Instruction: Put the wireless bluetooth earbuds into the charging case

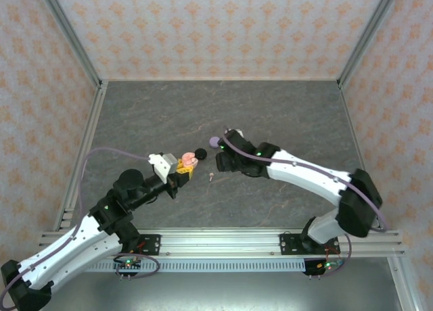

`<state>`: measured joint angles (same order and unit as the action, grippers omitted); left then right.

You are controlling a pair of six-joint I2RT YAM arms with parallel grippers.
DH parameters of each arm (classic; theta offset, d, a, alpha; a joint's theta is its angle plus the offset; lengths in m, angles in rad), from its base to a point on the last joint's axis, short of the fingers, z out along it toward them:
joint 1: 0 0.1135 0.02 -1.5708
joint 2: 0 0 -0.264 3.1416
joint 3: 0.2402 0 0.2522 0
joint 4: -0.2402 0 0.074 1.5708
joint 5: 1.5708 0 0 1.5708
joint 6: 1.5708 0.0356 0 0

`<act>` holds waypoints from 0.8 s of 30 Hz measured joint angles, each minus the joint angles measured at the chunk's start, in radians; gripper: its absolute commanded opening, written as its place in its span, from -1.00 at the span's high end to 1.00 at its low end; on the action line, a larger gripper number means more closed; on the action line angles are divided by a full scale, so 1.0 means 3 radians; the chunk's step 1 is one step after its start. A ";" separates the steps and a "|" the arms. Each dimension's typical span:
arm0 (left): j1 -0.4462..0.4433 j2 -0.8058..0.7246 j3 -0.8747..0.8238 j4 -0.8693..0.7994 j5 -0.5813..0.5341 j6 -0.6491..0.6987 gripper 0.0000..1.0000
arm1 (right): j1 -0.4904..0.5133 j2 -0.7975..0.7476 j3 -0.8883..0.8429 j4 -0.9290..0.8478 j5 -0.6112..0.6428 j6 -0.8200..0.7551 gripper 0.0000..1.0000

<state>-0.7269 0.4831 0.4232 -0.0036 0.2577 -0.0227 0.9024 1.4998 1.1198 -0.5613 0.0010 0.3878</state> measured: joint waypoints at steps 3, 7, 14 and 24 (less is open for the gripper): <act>0.0000 -0.0150 -0.0038 -0.0094 -0.0024 -0.0015 1.00 | 0.0000 0.0341 0.0010 0.0090 -0.0095 0.0031 -0.21; 0.0000 -0.0234 -0.0047 -0.0189 -0.0027 -0.0017 1.00 | 0.0000 0.0776 0.0141 0.0135 -0.0192 0.0042 -0.19; 0.0000 -0.0237 -0.0071 -0.0205 -0.0025 -0.0015 1.00 | 0.0023 0.1205 0.0449 0.0175 -0.0252 0.0038 -0.14; 0.0000 -0.0237 -0.0118 -0.0200 -0.0025 -0.0017 1.00 | 0.0139 0.1666 0.0833 0.0081 -0.0221 0.0008 0.01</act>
<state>-0.7269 0.4122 0.3878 -0.0635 0.2501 -0.0277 0.9440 1.9995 1.3697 -0.5369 -0.0654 0.3901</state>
